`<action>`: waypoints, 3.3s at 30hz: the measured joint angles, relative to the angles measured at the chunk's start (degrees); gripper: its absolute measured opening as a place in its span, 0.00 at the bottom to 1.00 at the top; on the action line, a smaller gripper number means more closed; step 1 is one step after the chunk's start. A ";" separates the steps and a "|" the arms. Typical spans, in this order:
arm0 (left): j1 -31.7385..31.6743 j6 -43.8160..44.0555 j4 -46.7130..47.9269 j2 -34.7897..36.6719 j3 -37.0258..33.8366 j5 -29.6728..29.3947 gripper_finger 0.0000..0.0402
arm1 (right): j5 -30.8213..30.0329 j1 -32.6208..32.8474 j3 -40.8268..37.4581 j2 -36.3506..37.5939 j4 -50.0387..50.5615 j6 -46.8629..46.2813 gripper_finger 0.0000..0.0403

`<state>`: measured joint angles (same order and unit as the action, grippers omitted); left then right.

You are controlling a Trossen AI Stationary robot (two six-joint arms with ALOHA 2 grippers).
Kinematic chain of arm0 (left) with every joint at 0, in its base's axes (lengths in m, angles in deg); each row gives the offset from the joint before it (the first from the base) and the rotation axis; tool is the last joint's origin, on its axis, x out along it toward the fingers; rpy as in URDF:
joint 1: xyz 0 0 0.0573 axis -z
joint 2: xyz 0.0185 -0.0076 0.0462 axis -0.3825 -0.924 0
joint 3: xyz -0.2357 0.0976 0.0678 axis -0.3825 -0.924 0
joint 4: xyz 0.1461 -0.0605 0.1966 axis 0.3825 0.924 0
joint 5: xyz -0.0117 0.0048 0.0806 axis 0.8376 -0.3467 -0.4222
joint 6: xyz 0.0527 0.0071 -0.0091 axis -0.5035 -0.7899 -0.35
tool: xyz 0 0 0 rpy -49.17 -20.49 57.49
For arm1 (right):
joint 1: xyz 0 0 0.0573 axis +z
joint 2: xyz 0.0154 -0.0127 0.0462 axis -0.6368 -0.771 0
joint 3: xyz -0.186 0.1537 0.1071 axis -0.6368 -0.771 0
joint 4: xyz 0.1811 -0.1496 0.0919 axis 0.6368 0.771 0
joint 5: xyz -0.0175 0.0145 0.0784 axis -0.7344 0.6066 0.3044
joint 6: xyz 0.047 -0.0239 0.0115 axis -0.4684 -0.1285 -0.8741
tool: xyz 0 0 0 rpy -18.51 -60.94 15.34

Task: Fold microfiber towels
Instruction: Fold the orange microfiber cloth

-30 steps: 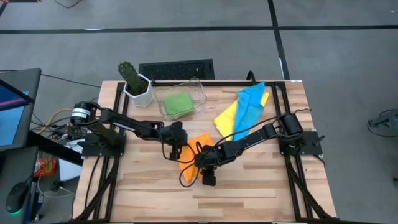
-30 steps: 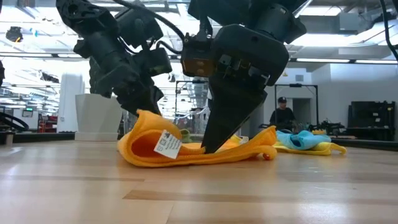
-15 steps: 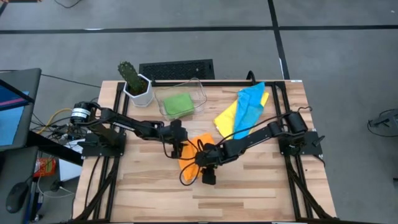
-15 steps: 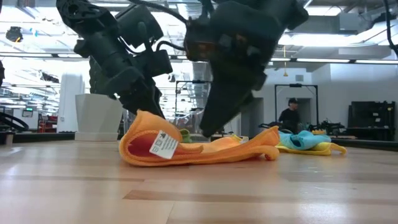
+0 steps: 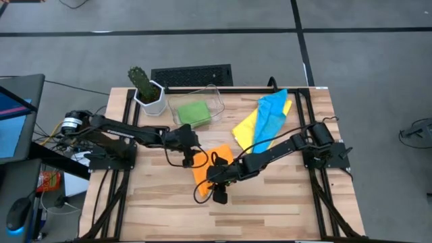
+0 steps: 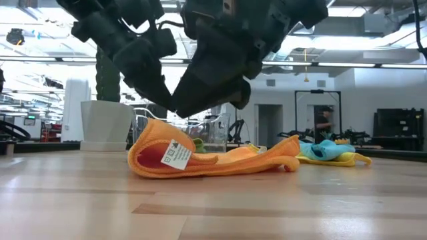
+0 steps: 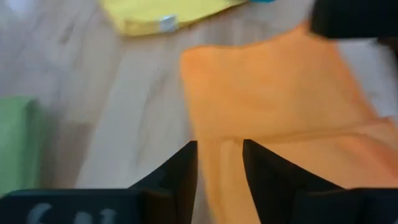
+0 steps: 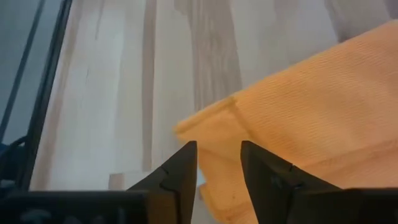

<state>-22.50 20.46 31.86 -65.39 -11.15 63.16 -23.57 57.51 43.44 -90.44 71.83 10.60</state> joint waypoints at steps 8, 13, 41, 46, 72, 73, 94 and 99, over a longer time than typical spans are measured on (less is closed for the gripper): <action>4.31 -6.59 -6.67 -6.73 0.10 6.24 0.17 | 0.25 0.26 -0.06 0.66 1.94 -1.79 0.37; 4.49 -8.96 -8.32 -11.52 1.18 5.30 0.14 | 0.22 0.75 -0.04 1.24 4.87 -1.90 0.37; -0.21 -6.11 -10.55 -19.23 1.33 3.24 0.07 | -1.46 -5.91 1.60 0.42 -2.06 0.44 0.30; -0.19 -5.71 -10.57 -19.23 1.31 3.04 0.07 | -0.67 -5.72 1.50 -1.37 1.08 1.11 0.30; -0.13 -3.77 -10.46 -19.23 1.29 2.03 0.07 | -6.15 -1.18 6.95 2.19 9.55 0.00 0.30; -0.13 -3.72 -10.48 -19.23 1.29 1.97 0.07 | -6.19 -1.14 6.95 1.84 9.19 0.01 0.30; -0.30 0.26 -8.31 -16.44 1.78 0.72 0.07 | -6.41 -2.41 6.91 -5.97 20.50 -0.44 0.30; -0.30 -0.37 -8.12 -9.53 3.26 -1.81 0.07 | -6.36 -2.01 6.91 -5.97 20.71 -0.44 0.30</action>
<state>-22.81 20.09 23.74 -74.91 -7.90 61.35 -29.94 55.50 50.35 -96.41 92.53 10.16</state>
